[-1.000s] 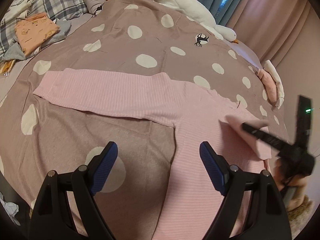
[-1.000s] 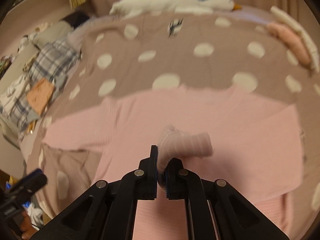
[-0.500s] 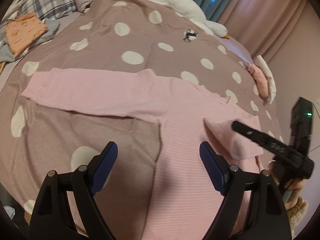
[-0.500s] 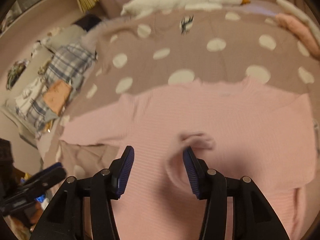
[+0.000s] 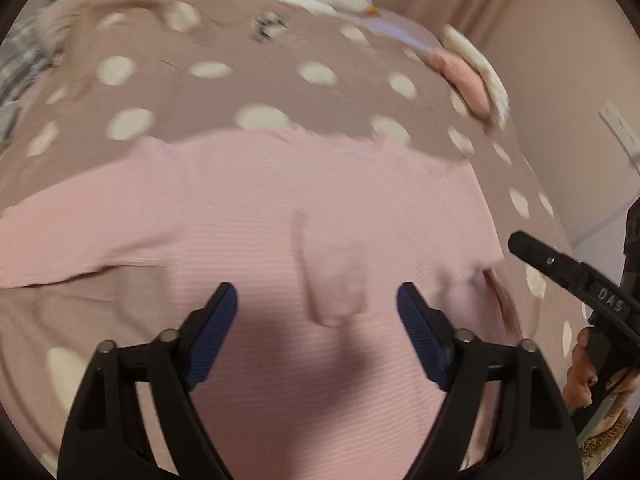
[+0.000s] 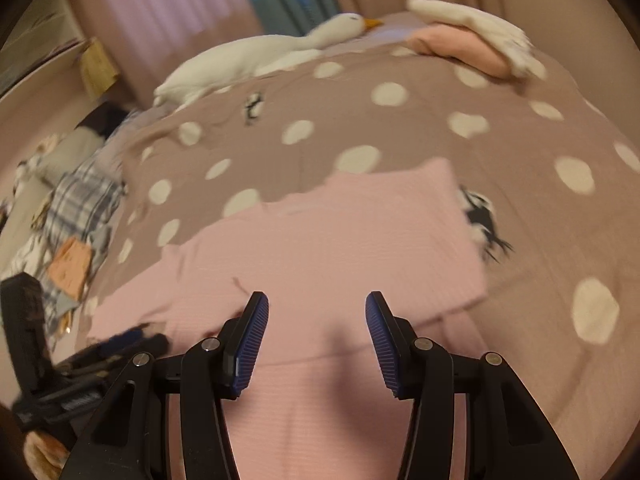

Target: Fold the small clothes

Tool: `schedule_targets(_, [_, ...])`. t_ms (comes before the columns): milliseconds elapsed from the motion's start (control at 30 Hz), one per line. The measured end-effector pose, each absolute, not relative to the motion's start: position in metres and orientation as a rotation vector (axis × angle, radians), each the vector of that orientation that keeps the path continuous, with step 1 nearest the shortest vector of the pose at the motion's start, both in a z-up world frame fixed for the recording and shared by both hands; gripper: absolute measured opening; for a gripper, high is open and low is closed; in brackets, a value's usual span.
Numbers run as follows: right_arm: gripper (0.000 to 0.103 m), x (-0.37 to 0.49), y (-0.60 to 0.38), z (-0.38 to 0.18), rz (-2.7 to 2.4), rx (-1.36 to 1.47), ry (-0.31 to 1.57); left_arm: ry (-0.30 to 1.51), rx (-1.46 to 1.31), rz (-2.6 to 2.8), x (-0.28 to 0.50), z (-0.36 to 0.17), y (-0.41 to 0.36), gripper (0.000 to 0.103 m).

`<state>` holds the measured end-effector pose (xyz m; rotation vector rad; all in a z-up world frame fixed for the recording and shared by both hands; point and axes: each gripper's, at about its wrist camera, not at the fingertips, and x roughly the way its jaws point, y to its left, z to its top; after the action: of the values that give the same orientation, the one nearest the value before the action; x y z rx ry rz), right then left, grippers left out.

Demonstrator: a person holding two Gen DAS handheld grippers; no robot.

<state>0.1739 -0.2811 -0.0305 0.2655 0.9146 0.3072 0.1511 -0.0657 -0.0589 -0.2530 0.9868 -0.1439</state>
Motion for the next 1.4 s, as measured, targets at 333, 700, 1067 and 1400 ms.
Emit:
schedule_targets(333, [0.051, 0.161, -0.321, -0.042, 0.208, 0.336, 0.925, 1.071, -0.267, -0.013, 0.177, -0.106, -0.051, 0.048])
schedule_targets(700, [0.051, 0.158, -0.333, -0.053, 0.194, 0.372, 0.932, 1.049, -0.486, -0.011, 0.150, -0.106, 0.004, 0.048])
schedule_targets(1067, [0.051, 0.156, -0.334, -0.062, 0.186, 0.370, 0.962, 1.062, -0.446, -0.089, 0.179, -0.118, -0.025, 0.014])
schedule_targets(1400, [0.051, 0.167, -0.335, -0.067, 0.161, 0.348, 0.978, 0.984, -0.442, -0.098, 0.181, -0.071, -0.026, 0.005])
